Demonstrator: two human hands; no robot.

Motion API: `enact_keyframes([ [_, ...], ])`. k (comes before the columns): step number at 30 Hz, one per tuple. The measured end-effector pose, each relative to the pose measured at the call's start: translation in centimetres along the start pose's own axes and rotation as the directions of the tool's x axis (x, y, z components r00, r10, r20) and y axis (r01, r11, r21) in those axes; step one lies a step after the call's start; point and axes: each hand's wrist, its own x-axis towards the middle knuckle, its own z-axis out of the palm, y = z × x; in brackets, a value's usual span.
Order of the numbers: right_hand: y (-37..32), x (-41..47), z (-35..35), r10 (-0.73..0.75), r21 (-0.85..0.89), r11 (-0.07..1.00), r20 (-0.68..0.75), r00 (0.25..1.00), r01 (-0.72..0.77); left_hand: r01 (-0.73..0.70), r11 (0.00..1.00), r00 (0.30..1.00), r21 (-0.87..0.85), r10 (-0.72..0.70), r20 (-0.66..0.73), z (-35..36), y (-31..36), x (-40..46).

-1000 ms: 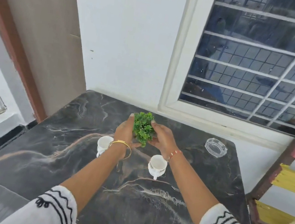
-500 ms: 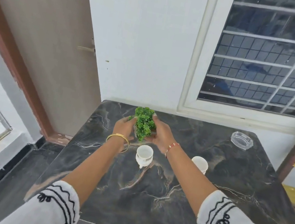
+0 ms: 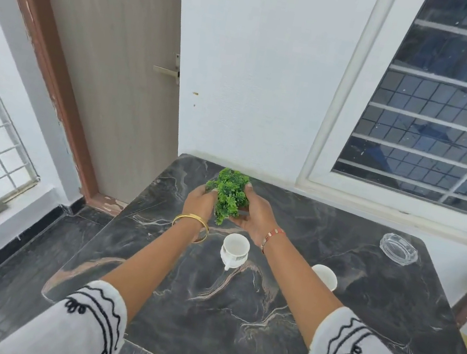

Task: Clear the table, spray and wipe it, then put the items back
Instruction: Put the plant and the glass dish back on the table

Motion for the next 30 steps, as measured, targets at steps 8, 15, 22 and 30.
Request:
enact_keyframes([
  [8,0.0,6.5,2.2,0.045,-0.046,0.998,-0.026,0.999,-0.046,0.071,0.997,0.997,0.022,-0.071,-0.012,-0.7,0.1,6.2],
  [15,0.6,16.5,5.6,0.092,-0.087,0.991,-0.082,0.992,-0.099,0.17,0.985,0.984,-0.003,-0.17,0.05,-2.1,-1.6,18.0],
  [22,2.0,26.2,8.4,0.135,-0.103,0.983,-0.137,0.981,-0.15,0.219,0.975,0.975,0.036,-0.221,0.041,-3.1,-0.8,26.1],
  [30,2.7,31.3,9.4,0.219,-0.141,0.96,-0.171,0.961,-0.243,0.217,0.976,0.975,-0.004,-0.216,0.046,-3.1,-0.8,30.7],
])
